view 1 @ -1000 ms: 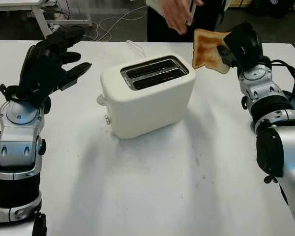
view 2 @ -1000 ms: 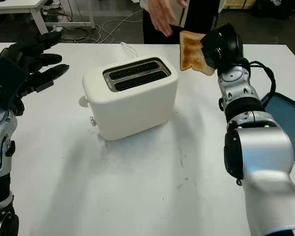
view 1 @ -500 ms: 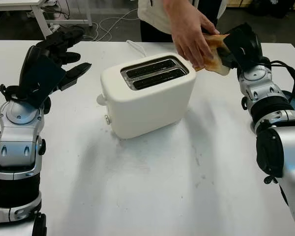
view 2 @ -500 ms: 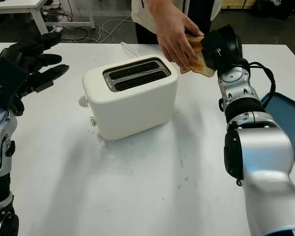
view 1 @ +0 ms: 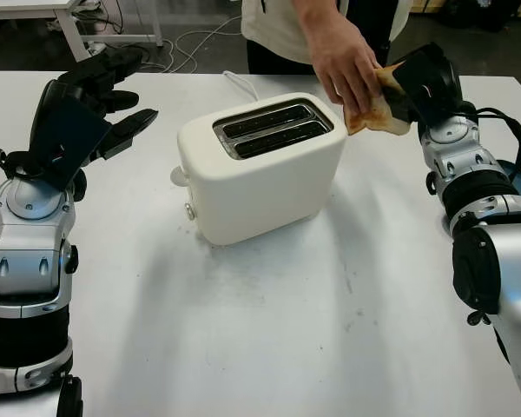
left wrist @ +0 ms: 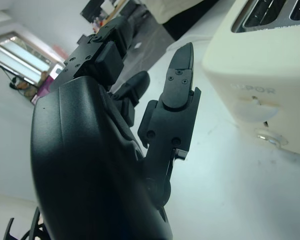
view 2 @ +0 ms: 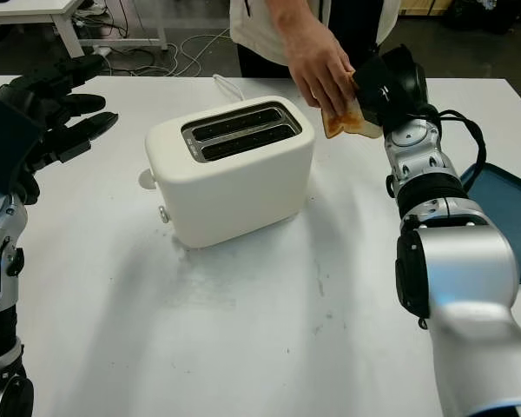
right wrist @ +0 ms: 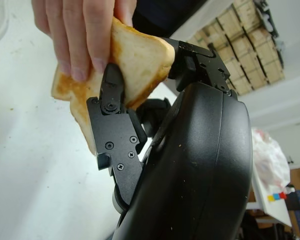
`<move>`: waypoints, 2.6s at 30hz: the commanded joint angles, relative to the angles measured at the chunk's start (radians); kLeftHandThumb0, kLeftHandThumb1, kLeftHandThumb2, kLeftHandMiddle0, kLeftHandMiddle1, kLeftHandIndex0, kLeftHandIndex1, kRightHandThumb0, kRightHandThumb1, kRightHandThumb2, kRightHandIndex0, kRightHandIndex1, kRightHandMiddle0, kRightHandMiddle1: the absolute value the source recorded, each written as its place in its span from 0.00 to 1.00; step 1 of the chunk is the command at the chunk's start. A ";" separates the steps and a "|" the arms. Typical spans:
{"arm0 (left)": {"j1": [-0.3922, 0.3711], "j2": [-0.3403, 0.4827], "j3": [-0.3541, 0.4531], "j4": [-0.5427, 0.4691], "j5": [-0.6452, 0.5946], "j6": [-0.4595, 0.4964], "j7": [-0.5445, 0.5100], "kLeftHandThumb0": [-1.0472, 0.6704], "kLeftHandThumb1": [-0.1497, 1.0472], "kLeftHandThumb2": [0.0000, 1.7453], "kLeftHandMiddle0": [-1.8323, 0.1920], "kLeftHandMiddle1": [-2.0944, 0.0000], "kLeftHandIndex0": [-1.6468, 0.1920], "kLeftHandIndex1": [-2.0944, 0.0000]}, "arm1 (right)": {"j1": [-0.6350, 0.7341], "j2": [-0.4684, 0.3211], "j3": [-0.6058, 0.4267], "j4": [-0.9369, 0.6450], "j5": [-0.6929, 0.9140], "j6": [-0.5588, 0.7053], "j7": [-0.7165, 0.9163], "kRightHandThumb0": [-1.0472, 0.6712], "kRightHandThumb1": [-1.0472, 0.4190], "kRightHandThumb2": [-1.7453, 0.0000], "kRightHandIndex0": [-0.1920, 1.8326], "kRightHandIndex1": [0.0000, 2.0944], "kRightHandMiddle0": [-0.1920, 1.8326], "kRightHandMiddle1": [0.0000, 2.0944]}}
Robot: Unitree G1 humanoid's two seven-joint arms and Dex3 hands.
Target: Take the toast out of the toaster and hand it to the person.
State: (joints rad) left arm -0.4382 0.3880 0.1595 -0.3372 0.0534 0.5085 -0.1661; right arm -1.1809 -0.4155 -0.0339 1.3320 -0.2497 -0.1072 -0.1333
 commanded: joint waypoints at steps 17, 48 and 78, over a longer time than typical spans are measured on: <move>0.009 0.005 0.005 0.008 -0.015 -0.017 -0.005 0.46 0.89 0.04 0.79 0.63 0.61 0.97 | 0.009 -0.008 -0.018 -0.011 0.021 -0.097 0.004 0.44 0.09 0.79 0.39 0.83 0.24 0.77; 0.249 -0.201 0.105 -0.263 -0.159 0.117 0.099 0.49 0.88 0.08 0.84 0.64 0.66 0.99 | 0.802 0.132 -0.070 -0.988 0.311 -0.231 0.264 0.22 0.09 0.55 0.13 0.01 0.14 0.00; 0.658 -0.437 -0.088 -0.286 -0.163 -0.213 0.218 0.64 0.87 0.12 0.81 0.81 0.72 1.00 | 1.281 0.424 -0.001 -1.494 0.549 0.083 0.273 0.66 0.09 0.67 0.09 0.00 0.10 0.00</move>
State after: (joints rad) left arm 0.2170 -0.0564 0.0775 -0.6350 -0.1045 0.3188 0.0646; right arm 0.0954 0.0174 -0.0361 -0.1491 0.3135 -0.0415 0.1373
